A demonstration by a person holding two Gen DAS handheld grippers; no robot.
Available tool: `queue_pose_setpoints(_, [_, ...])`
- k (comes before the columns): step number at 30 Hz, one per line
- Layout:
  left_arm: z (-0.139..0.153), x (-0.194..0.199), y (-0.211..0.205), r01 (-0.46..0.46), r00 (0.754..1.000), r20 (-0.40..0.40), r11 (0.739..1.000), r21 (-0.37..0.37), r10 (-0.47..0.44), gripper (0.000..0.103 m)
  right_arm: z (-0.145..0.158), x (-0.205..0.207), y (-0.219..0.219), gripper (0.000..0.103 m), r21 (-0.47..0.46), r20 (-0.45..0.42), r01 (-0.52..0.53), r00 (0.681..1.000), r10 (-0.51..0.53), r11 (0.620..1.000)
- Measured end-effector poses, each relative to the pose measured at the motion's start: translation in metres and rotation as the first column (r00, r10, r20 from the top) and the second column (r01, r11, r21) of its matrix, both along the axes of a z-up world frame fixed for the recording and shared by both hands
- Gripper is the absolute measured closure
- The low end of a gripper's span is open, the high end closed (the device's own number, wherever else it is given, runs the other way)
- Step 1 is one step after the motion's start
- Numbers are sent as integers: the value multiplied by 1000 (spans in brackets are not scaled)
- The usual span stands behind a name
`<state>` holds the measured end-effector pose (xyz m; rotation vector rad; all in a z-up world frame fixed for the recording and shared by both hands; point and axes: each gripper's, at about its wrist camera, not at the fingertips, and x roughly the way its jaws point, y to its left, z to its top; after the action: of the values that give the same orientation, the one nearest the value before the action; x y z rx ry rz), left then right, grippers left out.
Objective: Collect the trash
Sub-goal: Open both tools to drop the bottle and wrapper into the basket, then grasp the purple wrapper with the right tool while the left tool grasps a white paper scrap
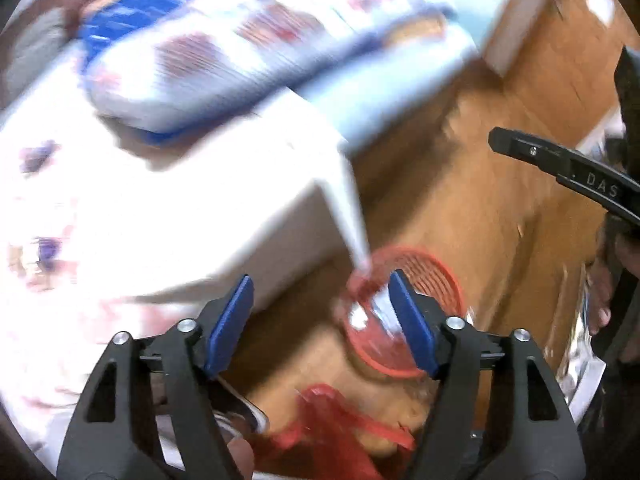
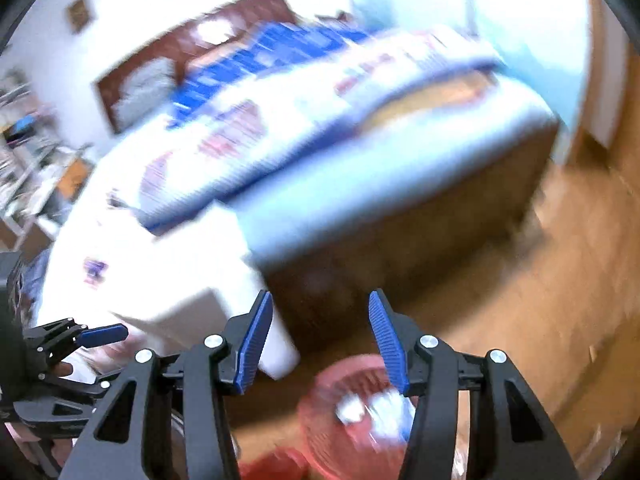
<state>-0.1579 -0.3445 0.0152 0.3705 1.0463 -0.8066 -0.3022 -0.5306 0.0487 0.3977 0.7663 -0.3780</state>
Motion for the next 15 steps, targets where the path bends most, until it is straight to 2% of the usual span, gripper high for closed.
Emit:
queue_pose_setpoints(1, [14,12,21,-50,998,26,998,-24,51,21,20,22,18,52,-18,34,-47,998,48,999])
queue_pose_setpoints(3, [37,39,67,-158,984,73,984,-78,164,20,46,62,50,51,-49,84,-145,985,148,988])
queue_pose_setpoints(5, [53,65,109,-262,954,120,960,-103,273,20,56,95,84,51,-72,108,-222,968,228,972])
queue_pose_setpoints(6, [57,80,134,-322,929,150,940,-116,337,20,58,113,105,51,-84,120,-265,954,274,961])
queue_pose_setpoints(8, [61,102,175,-412,882,184,899,-146,434,20,55,155,144,51,-81,125,-352,925,360,932])
queue_pose_setpoints(9, [62,116,200,-462,851,198,872,-159,487,20,52,182,167,51,-82,130,-401,903,409,912])
queue_pose_setpoints(10, [59,130,222,-507,823,202,847,-159,530,20,48,196,181,51,-83,128,-433,888,441,897])
queue_pose_setpoints(11, [55,137,235,-534,808,197,831,-154,556,20,41,213,198,51,-86,120,-471,870,478,878])
queue_pose_setpoints(12, [43,154,259,-585,777,180,798,-145,603,20,34,230,217,51,-91,108,-504,852,512,859])
queue_pose_setpoints(15, [24,178,300,-650,729,156,745,-147,667,20,1,280,270,52,-82,43,-585,807,589,807])
